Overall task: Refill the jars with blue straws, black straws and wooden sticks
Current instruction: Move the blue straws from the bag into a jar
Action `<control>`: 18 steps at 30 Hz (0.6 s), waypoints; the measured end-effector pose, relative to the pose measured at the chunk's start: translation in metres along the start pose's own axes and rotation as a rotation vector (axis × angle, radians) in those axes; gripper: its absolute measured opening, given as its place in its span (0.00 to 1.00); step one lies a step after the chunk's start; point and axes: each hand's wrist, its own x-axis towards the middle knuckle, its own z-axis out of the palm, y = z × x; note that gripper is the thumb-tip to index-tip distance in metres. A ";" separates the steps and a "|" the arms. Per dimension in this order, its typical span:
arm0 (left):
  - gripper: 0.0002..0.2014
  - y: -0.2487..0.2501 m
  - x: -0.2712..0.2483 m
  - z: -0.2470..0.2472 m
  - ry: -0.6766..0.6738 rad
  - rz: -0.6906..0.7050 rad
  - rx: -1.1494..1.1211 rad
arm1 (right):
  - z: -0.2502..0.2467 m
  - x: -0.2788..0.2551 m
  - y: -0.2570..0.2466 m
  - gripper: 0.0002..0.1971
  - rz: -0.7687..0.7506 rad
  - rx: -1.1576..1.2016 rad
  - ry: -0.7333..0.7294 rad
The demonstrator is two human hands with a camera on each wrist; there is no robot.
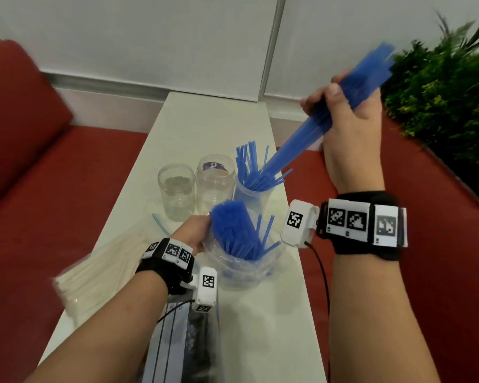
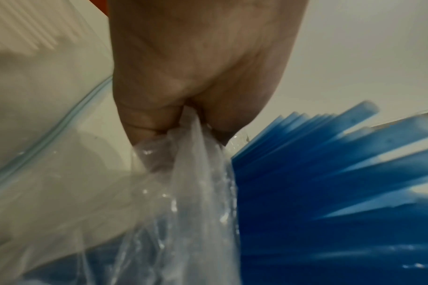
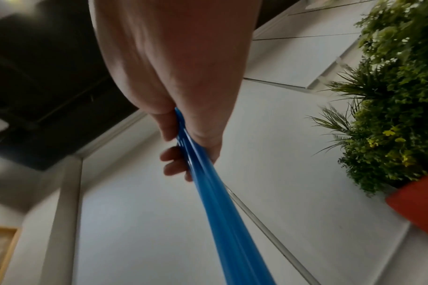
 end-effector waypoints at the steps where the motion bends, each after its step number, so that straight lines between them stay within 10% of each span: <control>1: 0.16 0.002 -0.001 0.000 0.002 -0.012 0.007 | 0.005 0.009 0.004 0.05 -0.028 -0.032 0.023; 18: 0.12 0.033 0.002 -0.005 0.056 -0.138 0.093 | 0.001 0.035 0.187 0.08 0.564 -0.476 -0.081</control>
